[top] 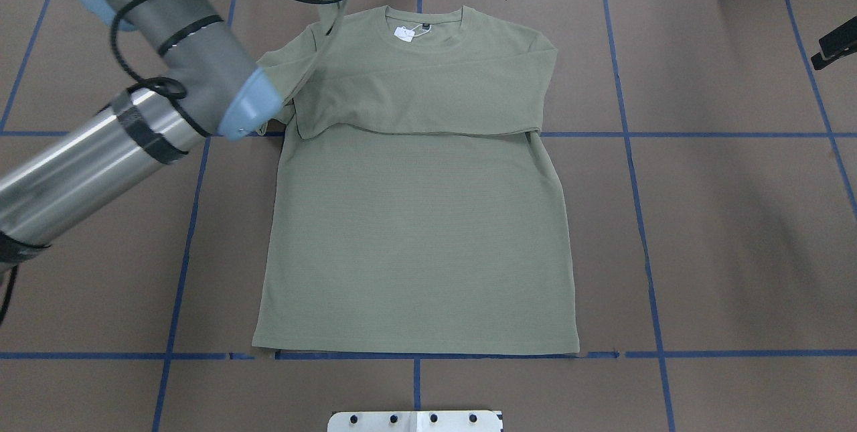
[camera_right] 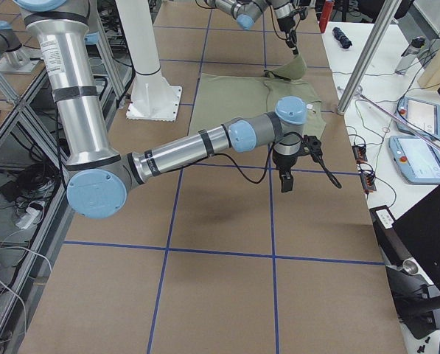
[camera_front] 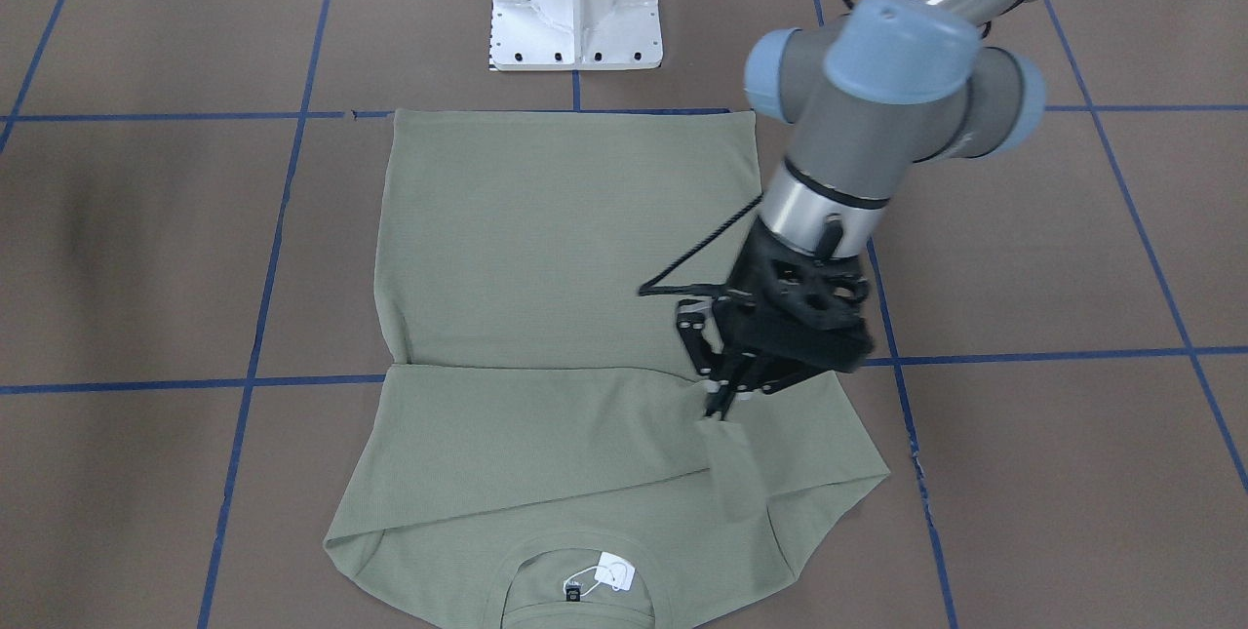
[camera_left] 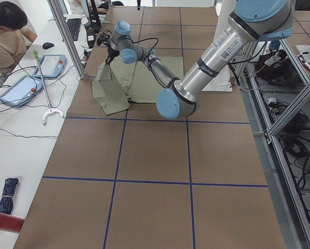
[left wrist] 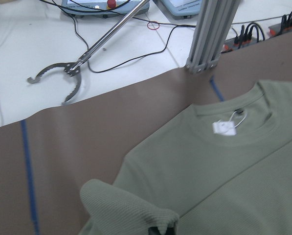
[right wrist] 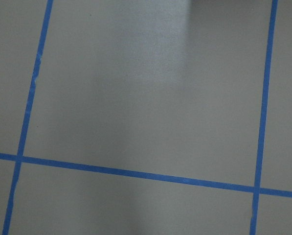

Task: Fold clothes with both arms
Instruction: 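Lift the other sleeve with the left gripper and fold it across the chest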

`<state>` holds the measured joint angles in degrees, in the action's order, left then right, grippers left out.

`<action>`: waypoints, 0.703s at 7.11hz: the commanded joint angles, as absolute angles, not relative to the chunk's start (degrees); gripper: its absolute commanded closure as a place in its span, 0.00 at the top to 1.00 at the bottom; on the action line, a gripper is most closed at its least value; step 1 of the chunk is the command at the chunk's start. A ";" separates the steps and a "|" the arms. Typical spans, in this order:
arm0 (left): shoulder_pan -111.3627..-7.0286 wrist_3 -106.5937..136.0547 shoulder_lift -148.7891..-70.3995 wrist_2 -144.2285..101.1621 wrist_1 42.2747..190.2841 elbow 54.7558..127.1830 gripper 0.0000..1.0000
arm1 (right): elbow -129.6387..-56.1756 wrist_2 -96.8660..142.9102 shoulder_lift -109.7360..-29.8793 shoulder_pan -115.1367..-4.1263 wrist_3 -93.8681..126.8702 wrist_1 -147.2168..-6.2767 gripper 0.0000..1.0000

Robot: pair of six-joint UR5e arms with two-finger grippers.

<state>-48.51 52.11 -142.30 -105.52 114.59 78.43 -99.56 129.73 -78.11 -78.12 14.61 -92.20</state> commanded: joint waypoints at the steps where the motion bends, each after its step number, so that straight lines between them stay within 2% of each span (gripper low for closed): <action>1: -40.20 58.44 -151.51 -97.07 117.75 69.45 0.00 | -99.49 129.64 -78.13 -78.31 14.68 -92.20 1.00; 4: -31.58 56.87 -152.58 -89.93 132.74 62.17 0.00 | -99.49 129.64 -78.40 -78.40 14.94 -92.20 1.00; 5: -30.07 54.52 -152.40 -89.56 134.19 61.70 0.00 | -99.49 129.64 -78.40 -78.40 15.12 -92.20 1.00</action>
